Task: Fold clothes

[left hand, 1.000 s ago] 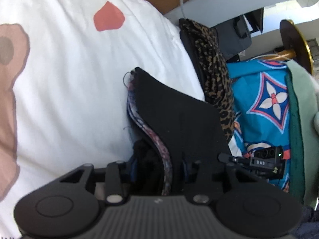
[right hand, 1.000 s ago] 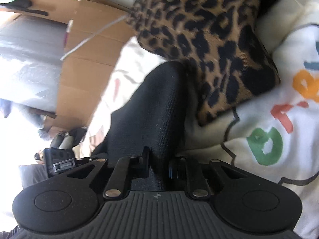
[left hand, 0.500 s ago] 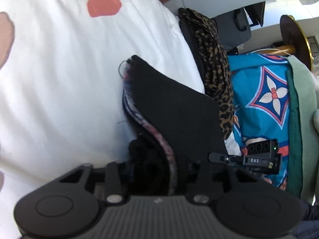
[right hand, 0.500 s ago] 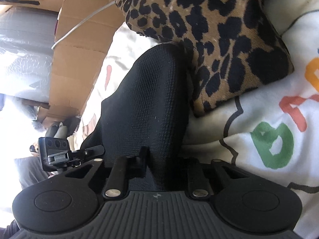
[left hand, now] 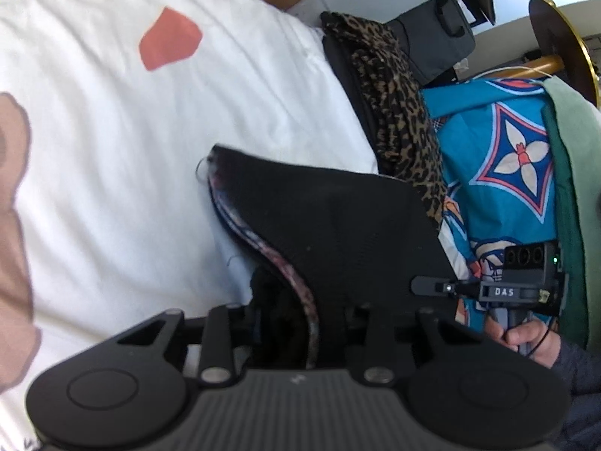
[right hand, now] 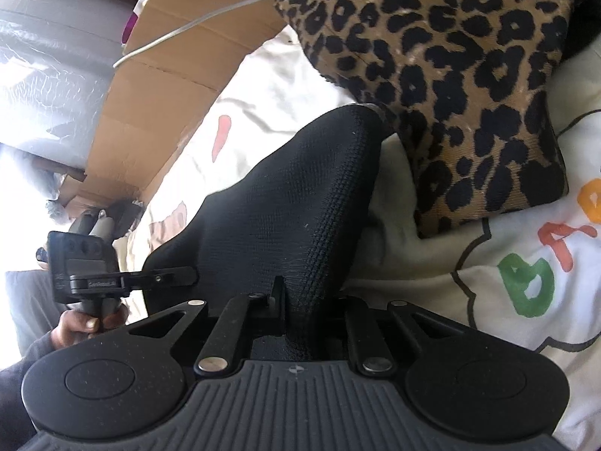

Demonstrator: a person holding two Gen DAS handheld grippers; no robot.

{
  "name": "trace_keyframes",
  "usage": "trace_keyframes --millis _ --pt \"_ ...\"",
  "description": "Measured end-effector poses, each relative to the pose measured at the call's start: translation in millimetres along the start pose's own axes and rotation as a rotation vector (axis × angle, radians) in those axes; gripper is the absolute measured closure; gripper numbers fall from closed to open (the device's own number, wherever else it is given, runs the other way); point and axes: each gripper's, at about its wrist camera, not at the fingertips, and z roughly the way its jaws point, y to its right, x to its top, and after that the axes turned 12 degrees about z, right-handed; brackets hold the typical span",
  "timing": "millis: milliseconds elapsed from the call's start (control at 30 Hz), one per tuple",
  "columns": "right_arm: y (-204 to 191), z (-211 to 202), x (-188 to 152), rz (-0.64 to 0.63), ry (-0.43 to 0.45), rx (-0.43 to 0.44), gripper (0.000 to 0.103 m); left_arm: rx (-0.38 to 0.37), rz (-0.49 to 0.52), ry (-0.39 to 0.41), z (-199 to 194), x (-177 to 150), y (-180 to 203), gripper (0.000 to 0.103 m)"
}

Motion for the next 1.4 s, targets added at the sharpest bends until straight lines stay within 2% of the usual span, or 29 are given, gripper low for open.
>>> trace_keyframes --millis 433,667,933,1133,1400 --pt "-29.6 0.2 0.2 -0.063 -0.056 -0.095 0.094 0.105 -0.029 0.001 -21.8 -5.5 19.8 0.068" --pt "-58.4 -22.8 -3.7 -0.103 -0.025 -0.107 0.094 0.17 0.013 0.012 -51.5 -3.7 59.9 0.068" --pt "-120.6 -67.0 -13.7 -0.254 0.034 -0.104 0.094 0.289 0.148 0.003 -99.2 -3.1 129.8 0.068" --pt "-170.9 -113.1 -17.1 -0.311 0.087 -0.077 0.094 0.346 0.163 0.067 -152.2 9.1 179.2 0.068" --pt "-251.5 -184.4 -7.9 -0.403 0.144 -0.068 0.094 0.386 0.129 0.205 -219.7 25.3 246.2 0.068"
